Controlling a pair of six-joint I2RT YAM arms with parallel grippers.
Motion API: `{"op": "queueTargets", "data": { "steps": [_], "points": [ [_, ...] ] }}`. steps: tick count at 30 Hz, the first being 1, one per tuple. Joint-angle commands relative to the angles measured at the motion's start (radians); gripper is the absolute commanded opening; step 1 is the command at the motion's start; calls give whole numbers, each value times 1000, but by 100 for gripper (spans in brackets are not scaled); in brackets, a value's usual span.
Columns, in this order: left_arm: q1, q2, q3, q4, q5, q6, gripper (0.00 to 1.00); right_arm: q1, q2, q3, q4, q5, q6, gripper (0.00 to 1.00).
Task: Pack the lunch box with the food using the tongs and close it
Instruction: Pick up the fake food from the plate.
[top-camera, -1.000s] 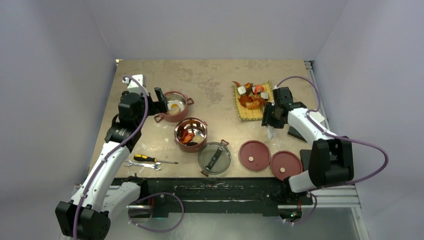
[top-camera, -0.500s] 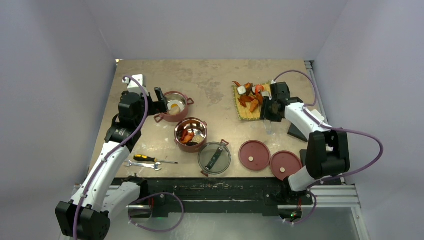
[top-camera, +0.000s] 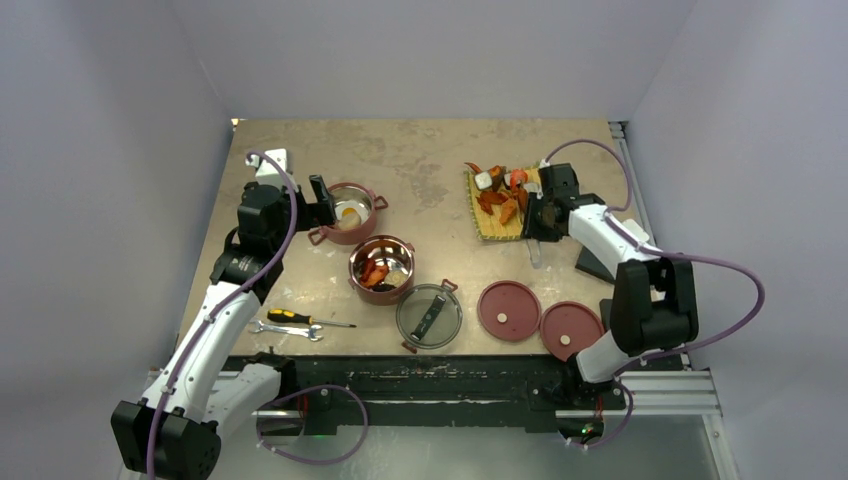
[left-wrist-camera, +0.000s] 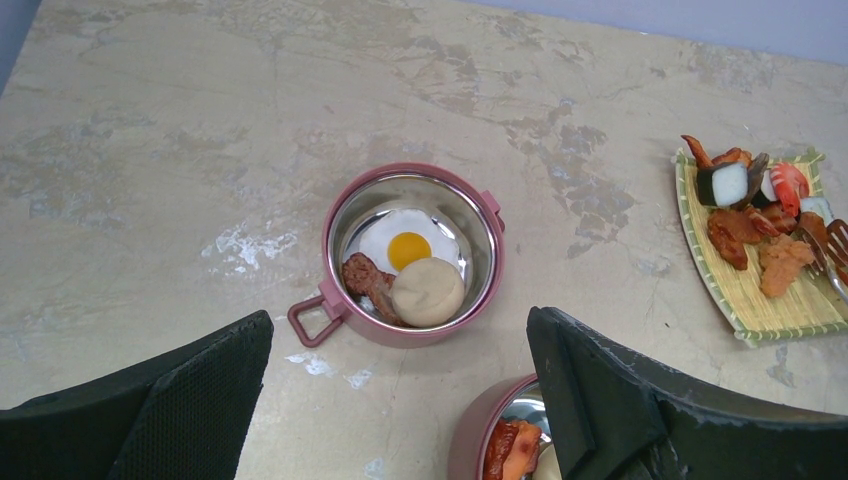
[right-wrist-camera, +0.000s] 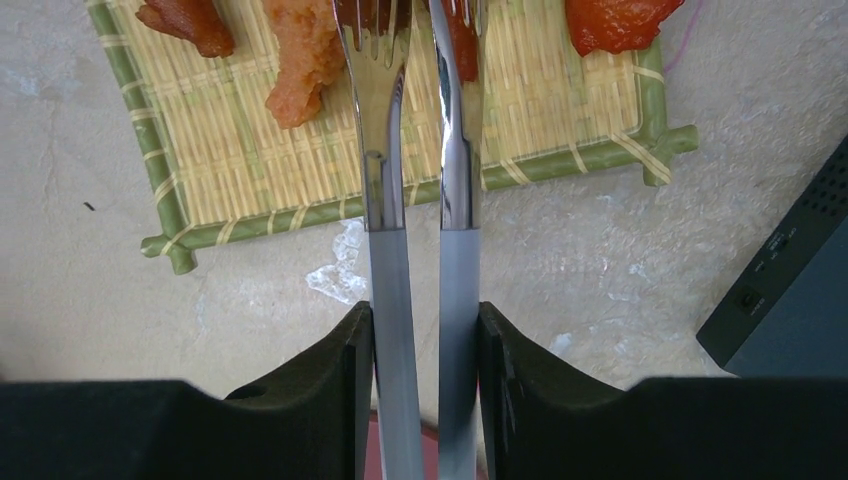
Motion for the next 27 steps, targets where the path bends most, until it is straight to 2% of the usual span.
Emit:
{"op": "queueTargets", "data": {
  "steps": [1,18,24,27],
  "points": [
    [-4,1,13,29,-7,-2,99,4,-93,55,2,-34,-2,15],
    [-4,-3,10,30,-2,-5,99,3,-266,126,-112,-54,-8,10],
    [-4,-4,10,30,-2,-5,99,10,-287,139,-110,-216,-34,9],
    [-4,-1,8,32,-2,-5,99,56,-286,140,-113,-279,-39,9]
  ]
}}
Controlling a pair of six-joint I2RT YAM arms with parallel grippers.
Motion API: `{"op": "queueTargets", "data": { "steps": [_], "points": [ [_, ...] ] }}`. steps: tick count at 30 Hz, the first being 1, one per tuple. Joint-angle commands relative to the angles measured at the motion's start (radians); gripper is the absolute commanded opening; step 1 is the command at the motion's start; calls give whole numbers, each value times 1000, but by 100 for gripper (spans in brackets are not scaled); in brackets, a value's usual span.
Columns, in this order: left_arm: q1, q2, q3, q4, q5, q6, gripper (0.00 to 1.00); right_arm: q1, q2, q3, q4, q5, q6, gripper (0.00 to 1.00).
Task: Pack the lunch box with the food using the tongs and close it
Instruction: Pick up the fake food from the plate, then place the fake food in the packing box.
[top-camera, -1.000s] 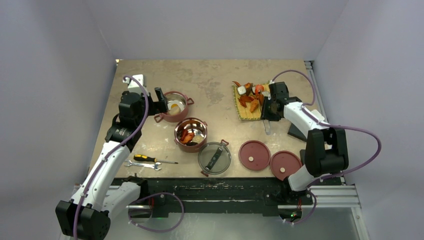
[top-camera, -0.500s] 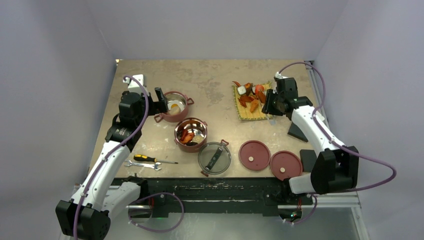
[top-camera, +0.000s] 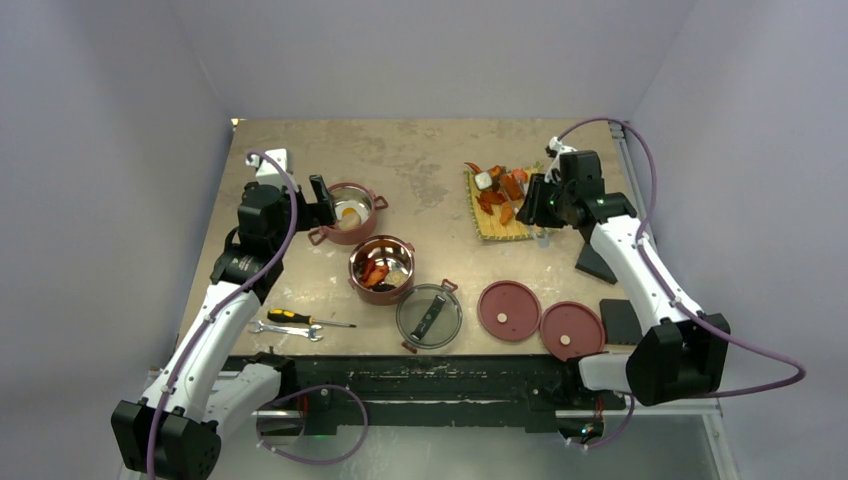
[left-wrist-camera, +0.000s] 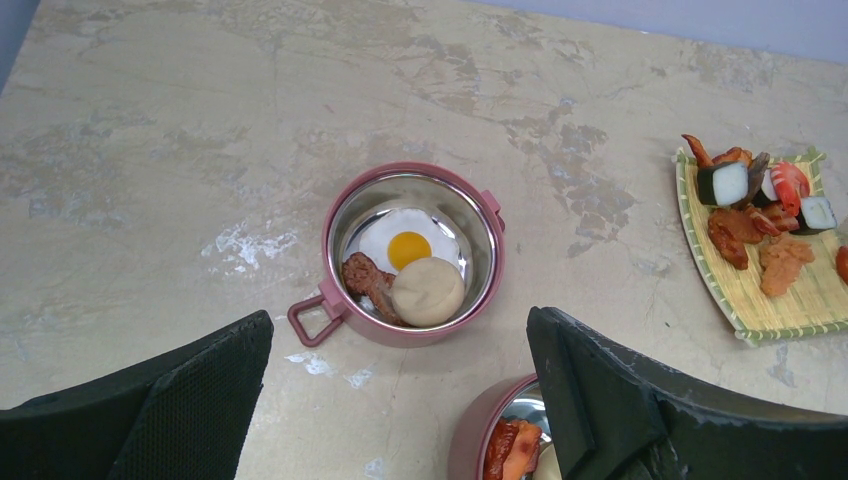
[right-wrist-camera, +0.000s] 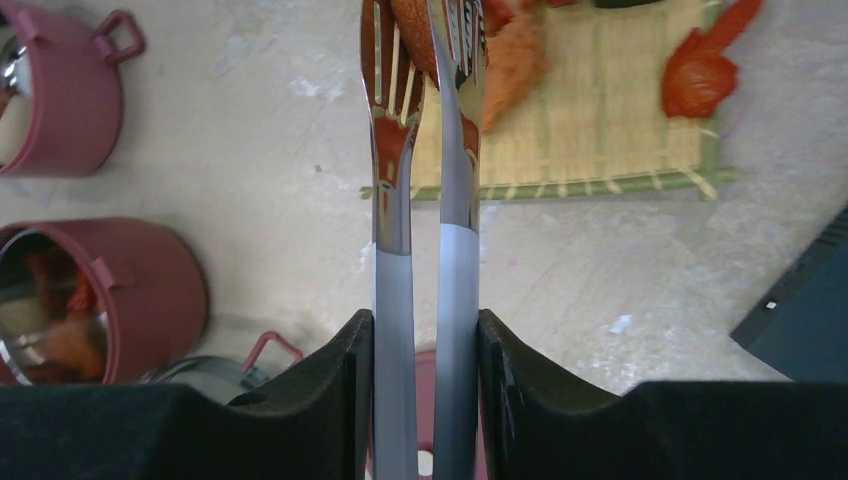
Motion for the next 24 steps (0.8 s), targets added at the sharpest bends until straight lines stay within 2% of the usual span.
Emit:
{"op": "queueTargets", "data": {
  "steps": [1,10,14,24],
  "points": [
    [-4,-2,9,32,-1,-5,99,72,-25,51,15,-150,-27,9],
    [-4,4,8,32,-2,-5,99,257,-46,62,71,-447,-9,10],
    [-4,9,8,32,-1,-6,99,347,-46,55,84,-469,-11,10],
    [-4,13,9,30,-4,-5,99,448,-13,5,154,-502,6,10]
  ]
}}
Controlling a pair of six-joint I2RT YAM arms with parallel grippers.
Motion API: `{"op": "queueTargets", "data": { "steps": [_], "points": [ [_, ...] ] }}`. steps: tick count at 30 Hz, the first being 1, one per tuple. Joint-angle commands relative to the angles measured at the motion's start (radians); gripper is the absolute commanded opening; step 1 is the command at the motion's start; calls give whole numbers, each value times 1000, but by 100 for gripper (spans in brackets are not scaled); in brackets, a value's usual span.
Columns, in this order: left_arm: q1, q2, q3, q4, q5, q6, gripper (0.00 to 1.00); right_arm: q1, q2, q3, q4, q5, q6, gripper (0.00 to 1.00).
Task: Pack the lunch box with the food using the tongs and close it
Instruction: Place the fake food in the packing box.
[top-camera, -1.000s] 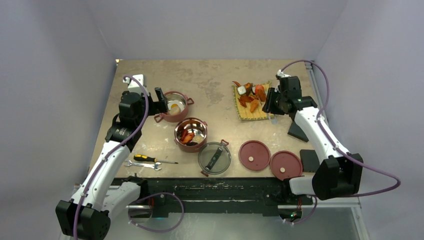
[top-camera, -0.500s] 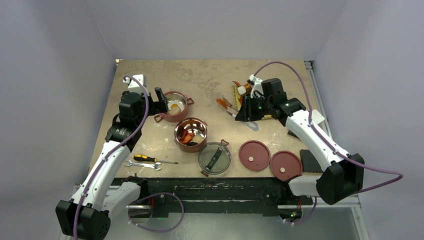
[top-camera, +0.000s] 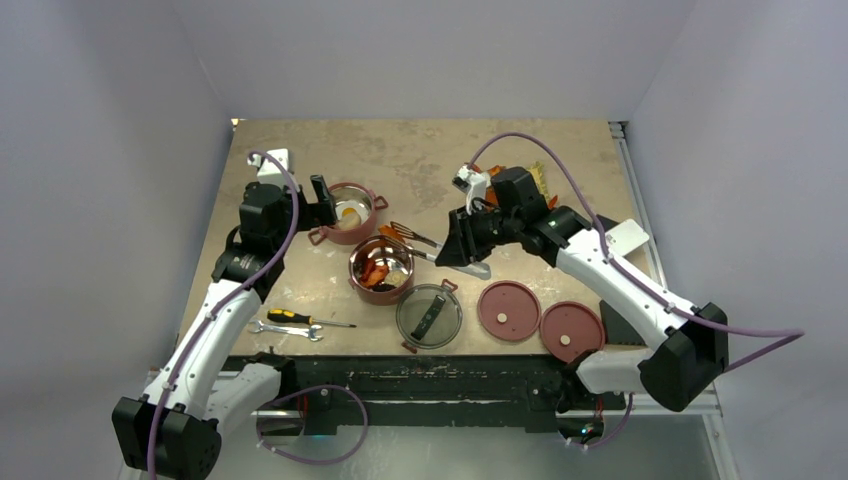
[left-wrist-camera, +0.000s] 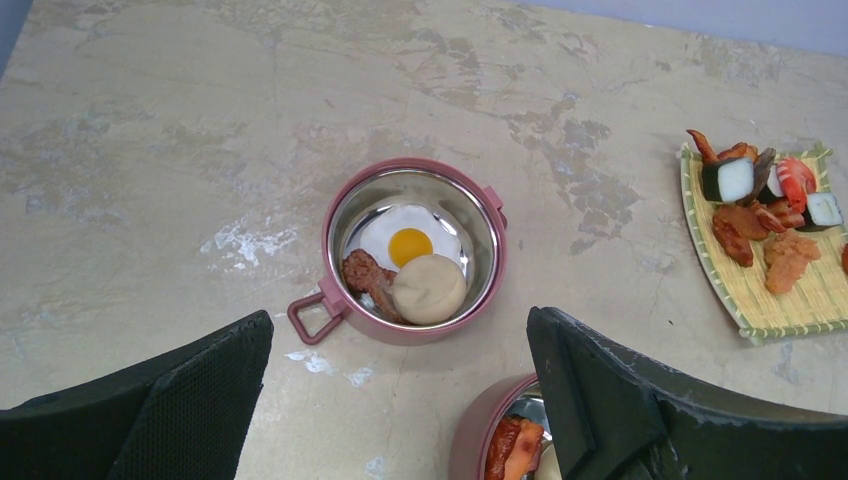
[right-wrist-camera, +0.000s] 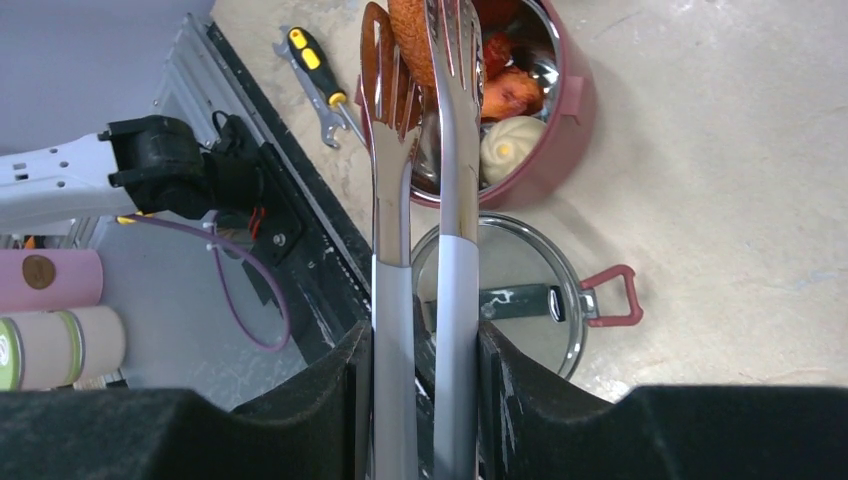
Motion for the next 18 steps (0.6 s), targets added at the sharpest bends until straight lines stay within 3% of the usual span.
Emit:
{"op": "queueTargets", "data": {
  "steps": [1,18],
  "points": [
    [-4,1,8,30,-4,-5,99,38,4,2,88,-52,6,10],
    [-4,1,9,28,-12,-3,99,97,115,-25,161,-37,0,25]
  ]
}}
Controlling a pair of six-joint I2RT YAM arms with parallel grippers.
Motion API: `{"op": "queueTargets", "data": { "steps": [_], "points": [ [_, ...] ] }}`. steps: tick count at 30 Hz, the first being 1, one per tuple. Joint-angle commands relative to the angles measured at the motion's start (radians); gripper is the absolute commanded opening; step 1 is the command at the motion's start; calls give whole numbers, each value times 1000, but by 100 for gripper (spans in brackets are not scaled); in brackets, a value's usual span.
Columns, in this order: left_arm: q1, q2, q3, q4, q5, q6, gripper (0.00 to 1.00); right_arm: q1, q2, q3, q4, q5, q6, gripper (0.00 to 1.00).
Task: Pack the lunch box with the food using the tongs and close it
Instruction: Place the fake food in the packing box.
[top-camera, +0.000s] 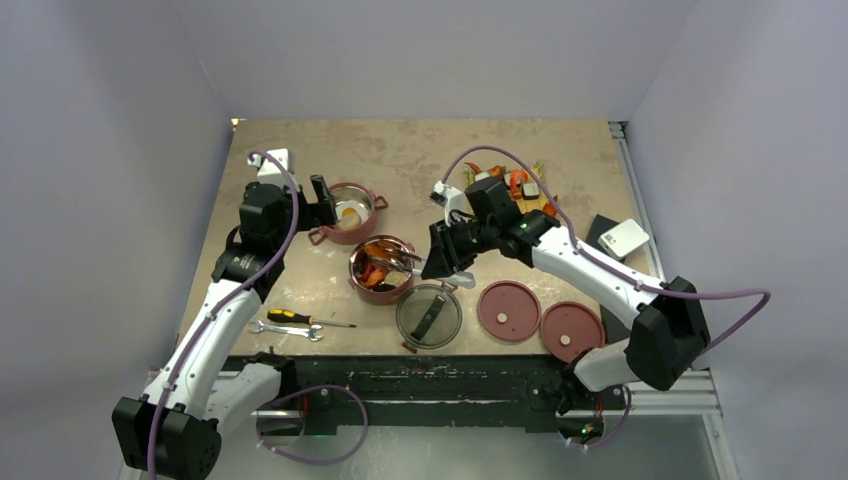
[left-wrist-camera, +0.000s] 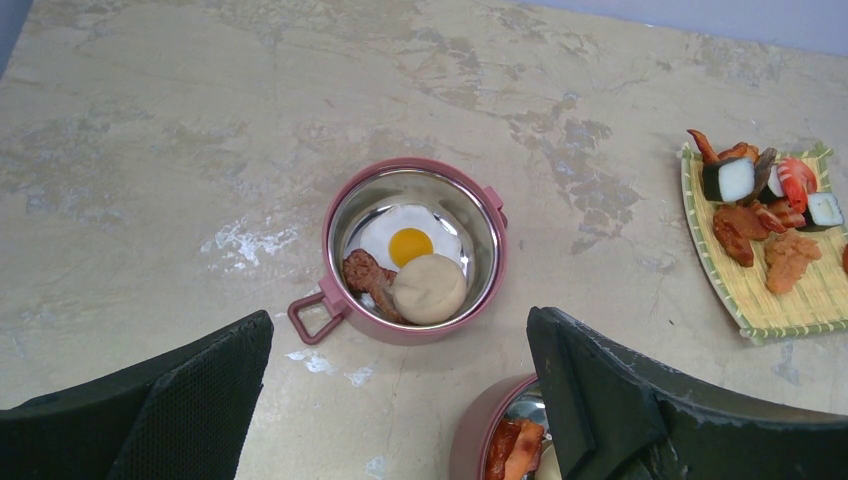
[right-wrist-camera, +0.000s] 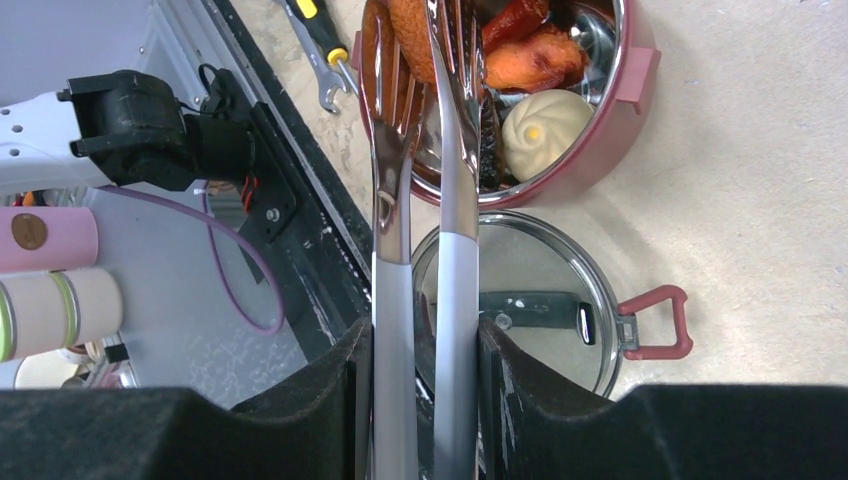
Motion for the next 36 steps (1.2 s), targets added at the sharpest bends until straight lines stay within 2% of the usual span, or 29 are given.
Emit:
{"op": "queueTargets", "data": {
  "steps": [1,19,27,35,36],
  "points": [
    [-4,-1,10,29,-11,-4,99,14,4,5,67,-15,-10,26],
    [-4,2,11,27,-12,-4,99,22,6,0,65,-9,-21,43],
    [-4,2,10,27,-12,-4,99,24,7,2,70,-6,-21,44],
    [-4,-15,6,31,-29,-3,99,25,-31,45,64,74,26,38],
    [-4,-21,3,34,-33,-3,99,24,-42,53,60,121,49,37]
  ]
}}
